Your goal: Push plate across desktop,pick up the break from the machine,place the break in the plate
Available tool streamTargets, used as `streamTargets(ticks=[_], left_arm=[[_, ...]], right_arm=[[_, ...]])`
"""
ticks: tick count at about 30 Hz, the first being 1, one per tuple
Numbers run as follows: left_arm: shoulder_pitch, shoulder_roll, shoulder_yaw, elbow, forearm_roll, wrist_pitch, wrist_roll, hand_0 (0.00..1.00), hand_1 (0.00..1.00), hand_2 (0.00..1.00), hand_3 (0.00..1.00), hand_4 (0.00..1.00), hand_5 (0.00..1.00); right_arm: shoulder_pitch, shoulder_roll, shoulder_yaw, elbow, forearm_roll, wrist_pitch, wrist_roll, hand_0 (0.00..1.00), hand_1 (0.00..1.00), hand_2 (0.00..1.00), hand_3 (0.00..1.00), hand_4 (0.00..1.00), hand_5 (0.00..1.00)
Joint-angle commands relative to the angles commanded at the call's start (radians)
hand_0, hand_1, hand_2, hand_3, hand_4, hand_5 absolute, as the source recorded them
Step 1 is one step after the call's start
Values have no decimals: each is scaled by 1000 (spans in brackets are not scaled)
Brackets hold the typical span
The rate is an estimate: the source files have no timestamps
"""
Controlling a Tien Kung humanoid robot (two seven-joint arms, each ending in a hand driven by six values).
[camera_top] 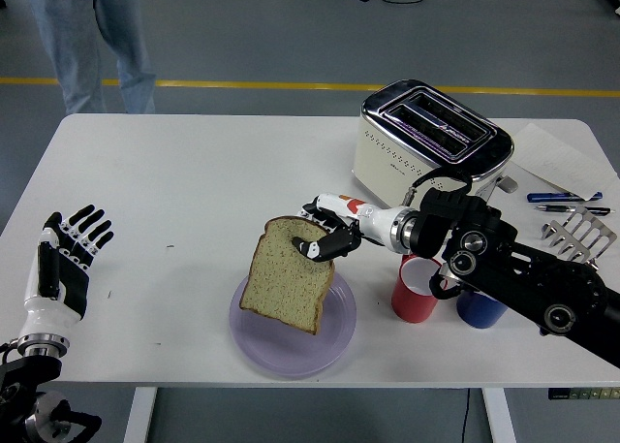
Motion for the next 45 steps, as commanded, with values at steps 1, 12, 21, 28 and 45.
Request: streamTargets(ticks=[1, 12, 21, 28, 45], left_arm=[[-1, 0, 1, 0, 0, 0, 0, 757, 729, 750, 656, 540, 998], [-7, -1, 3, 3, -2, 2, -2, 769, 746, 761, 662, 521, 998], [-13, 1, 22, 6, -7, 7, -9, 772, 753, 763, 666, 523, 998], [-19, -4, 25, 4, -18, 31, -33, 774, 744, 761, 654, 517, 998], [-22, -4, 18, 3, -34, 58, -63, 743, 693, 739, 617, 507, 998]], right_arm=[[0, 6, -7, -8, -1, -1, 1, 148, 191, 307, 365, 204, 2], [-14, 54, -72, -128, 6, -50, 53, 280, 271, 369, 381, 213, 2], [-19, 72, -101, -198, 42, -65, 135, 355, 331, 405, 417, 241, 2], [-20, 79, -107, -243, -36, -44, 205, 378, 455, 518, 534, 378, 250], [-18, 88, -98, -321, -265, -43, 323, 795, 803, 864, 937, 741, 489]])
